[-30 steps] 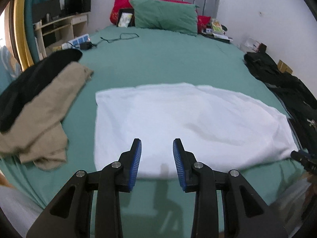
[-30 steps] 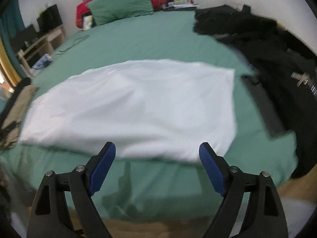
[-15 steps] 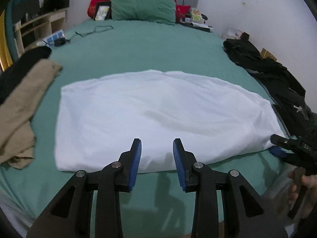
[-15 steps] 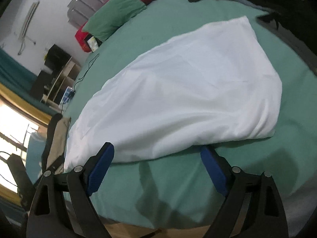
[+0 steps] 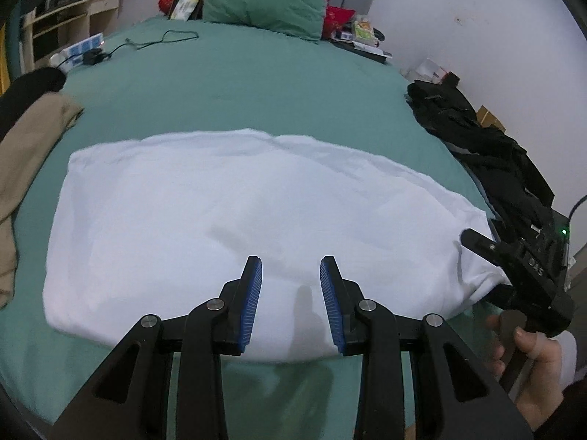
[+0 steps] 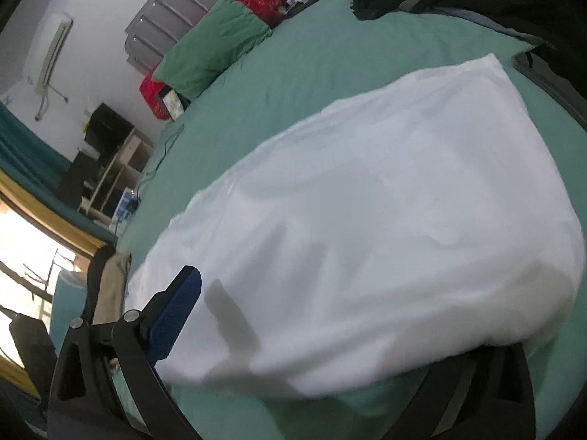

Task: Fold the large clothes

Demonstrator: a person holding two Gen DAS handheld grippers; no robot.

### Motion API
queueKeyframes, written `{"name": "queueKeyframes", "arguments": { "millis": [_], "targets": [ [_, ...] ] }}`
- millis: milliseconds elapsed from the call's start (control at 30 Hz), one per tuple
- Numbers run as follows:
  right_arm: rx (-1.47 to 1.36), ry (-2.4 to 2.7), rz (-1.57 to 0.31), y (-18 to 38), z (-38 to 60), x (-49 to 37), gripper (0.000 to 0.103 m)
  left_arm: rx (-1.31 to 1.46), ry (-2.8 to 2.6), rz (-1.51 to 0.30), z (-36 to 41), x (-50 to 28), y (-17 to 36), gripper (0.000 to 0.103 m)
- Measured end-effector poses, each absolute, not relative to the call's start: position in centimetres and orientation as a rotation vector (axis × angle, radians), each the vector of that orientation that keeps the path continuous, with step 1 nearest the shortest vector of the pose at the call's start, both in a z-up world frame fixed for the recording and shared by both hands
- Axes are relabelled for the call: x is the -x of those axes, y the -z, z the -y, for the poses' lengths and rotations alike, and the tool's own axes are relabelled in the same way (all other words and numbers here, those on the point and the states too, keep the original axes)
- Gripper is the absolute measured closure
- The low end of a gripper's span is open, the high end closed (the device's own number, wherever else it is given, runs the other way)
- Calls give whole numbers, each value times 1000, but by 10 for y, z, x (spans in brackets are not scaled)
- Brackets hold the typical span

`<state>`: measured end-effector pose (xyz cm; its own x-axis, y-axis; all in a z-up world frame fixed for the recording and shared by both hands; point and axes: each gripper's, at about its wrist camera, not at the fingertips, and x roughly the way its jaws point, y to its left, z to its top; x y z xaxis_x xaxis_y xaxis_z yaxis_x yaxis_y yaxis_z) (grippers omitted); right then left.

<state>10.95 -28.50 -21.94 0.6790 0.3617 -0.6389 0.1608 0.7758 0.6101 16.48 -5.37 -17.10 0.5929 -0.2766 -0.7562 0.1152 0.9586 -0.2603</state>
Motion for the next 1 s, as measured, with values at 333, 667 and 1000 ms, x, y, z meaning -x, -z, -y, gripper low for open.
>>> {"name": "queueKeyframes", "arguments": {
  "millis": [333,667,1000],
  "targets": [
    [-651,-133,-837,219,279,-132,4,143,270,-909,93,-207,169,68],
    [-611,-152,-816,223,278,-134,5,87,243,-1036,119,-237,209,68],
    [-636,-178,-820,227,281,-138,50,-9,205,-1038,133,-236,216,68]
  ]
}}
